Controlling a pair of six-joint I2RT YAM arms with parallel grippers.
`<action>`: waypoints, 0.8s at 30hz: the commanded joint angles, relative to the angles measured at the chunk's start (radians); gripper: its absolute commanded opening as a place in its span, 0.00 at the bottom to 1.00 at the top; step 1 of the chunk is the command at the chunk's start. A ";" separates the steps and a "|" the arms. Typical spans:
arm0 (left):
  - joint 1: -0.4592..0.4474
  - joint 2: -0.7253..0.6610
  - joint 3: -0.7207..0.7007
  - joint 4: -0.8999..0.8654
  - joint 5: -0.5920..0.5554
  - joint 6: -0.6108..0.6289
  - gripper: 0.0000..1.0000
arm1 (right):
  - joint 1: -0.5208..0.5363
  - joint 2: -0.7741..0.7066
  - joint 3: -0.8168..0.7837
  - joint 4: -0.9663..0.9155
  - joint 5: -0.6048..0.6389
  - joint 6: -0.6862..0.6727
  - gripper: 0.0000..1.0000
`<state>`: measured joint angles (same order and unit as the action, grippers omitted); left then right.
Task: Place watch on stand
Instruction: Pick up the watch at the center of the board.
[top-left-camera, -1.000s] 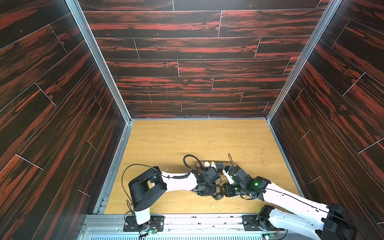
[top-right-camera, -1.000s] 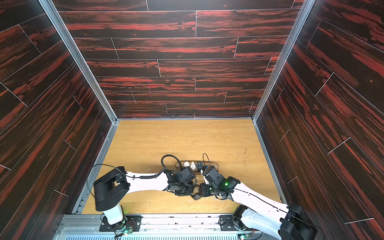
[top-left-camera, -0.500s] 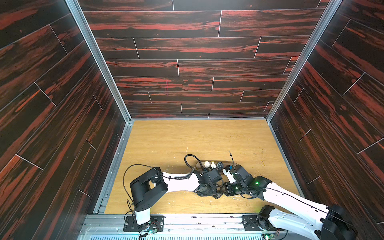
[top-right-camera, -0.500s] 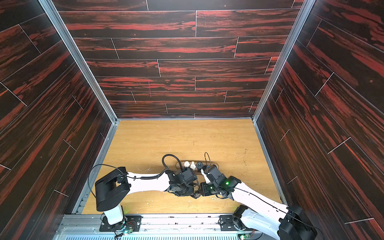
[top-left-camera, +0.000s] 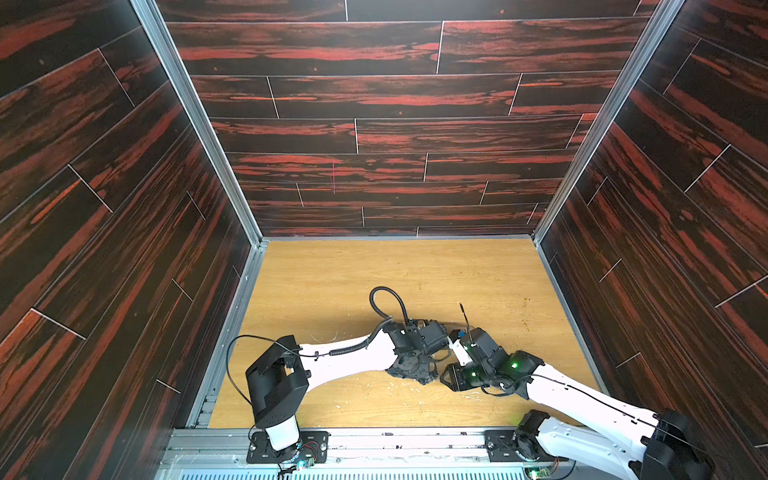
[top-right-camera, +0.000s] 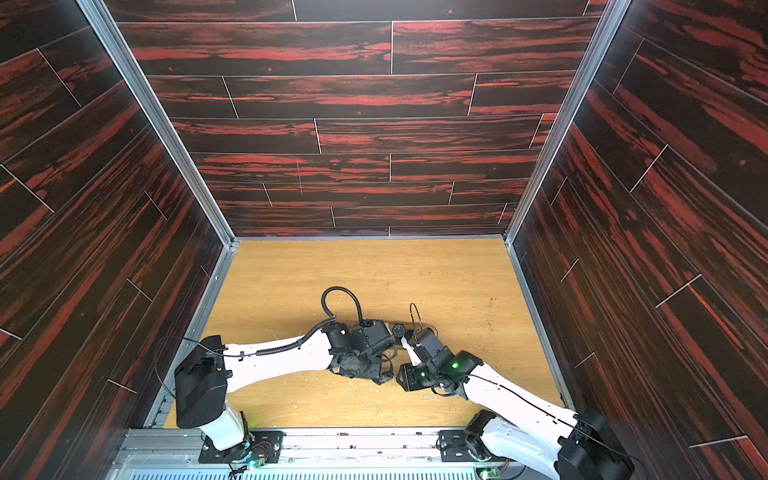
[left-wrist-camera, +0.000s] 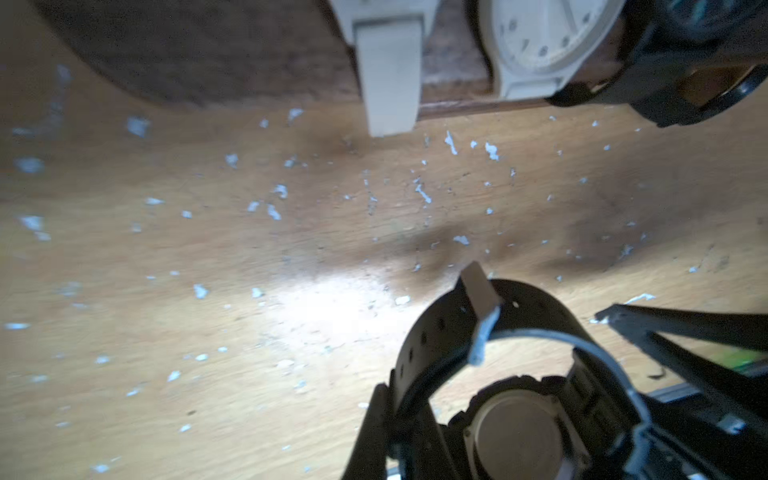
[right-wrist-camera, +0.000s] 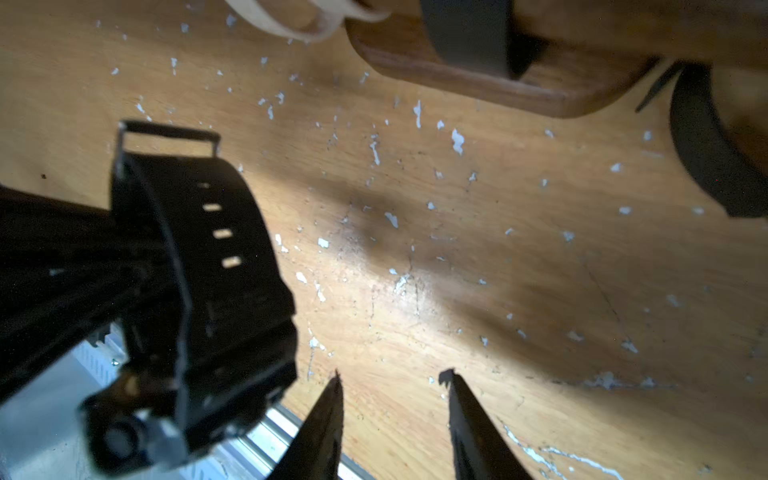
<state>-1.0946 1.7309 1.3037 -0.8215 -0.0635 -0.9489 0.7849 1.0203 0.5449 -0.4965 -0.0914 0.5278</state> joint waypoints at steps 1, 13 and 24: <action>0.024 -0.058 0.052 -0.180 -0.069 0.083 0.00 | -0.008 -0.020 0.050 0.003 0.007 -0.020 0.43; 0.138 -0.143 0.179 -0.392 -0.158 0.265 0.00 | -0.031 0.082 0.255 0.070 -0.041 -0.012 0.44; 0.190 -0.156 0.223 -0.450 -0.172 0.344 0.00 | -0.017 0.267 0.494 0.117 -0.092 -0.032 0.46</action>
<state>-0.9237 1.6180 1.5078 -1.2087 -0.2195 -0.6346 0.7593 1.2598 0.9993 -0.3889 -0.1577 0.5117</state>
